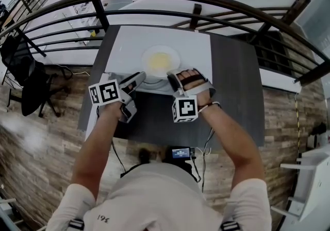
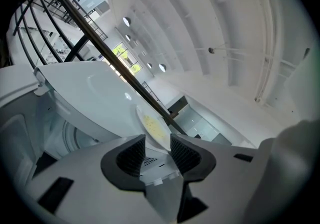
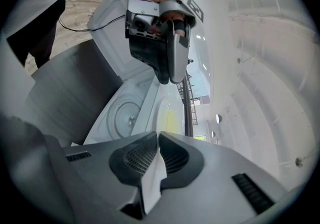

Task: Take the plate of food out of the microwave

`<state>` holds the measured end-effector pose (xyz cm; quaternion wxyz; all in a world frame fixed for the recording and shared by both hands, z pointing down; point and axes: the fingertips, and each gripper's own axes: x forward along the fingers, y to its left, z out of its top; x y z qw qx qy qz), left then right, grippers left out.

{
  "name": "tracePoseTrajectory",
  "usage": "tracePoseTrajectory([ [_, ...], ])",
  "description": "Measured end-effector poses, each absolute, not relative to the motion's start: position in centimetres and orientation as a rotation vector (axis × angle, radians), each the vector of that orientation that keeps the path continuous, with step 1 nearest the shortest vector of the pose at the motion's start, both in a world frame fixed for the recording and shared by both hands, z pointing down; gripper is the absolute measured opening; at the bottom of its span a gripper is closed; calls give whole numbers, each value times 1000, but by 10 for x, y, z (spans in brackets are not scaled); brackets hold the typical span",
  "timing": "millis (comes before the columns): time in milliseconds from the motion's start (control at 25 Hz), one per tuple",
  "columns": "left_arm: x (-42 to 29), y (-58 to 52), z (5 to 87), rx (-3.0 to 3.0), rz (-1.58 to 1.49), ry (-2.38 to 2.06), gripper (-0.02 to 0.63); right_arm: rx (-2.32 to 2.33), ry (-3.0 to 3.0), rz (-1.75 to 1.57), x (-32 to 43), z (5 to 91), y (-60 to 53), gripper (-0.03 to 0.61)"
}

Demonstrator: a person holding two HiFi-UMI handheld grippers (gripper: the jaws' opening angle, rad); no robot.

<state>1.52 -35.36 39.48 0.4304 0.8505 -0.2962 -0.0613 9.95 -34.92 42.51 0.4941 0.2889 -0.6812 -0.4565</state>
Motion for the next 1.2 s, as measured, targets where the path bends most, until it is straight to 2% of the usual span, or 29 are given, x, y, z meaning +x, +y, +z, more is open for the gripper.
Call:
tracePoseTrajectory([
  [1120,37,-288,384,2203,-191,-604,138,627,-1650,-844,100,432,-388,17],
  [1200,38,-286,382,2206,-191,-604,138,640,-1666,-814,102,430,-388,32],
])
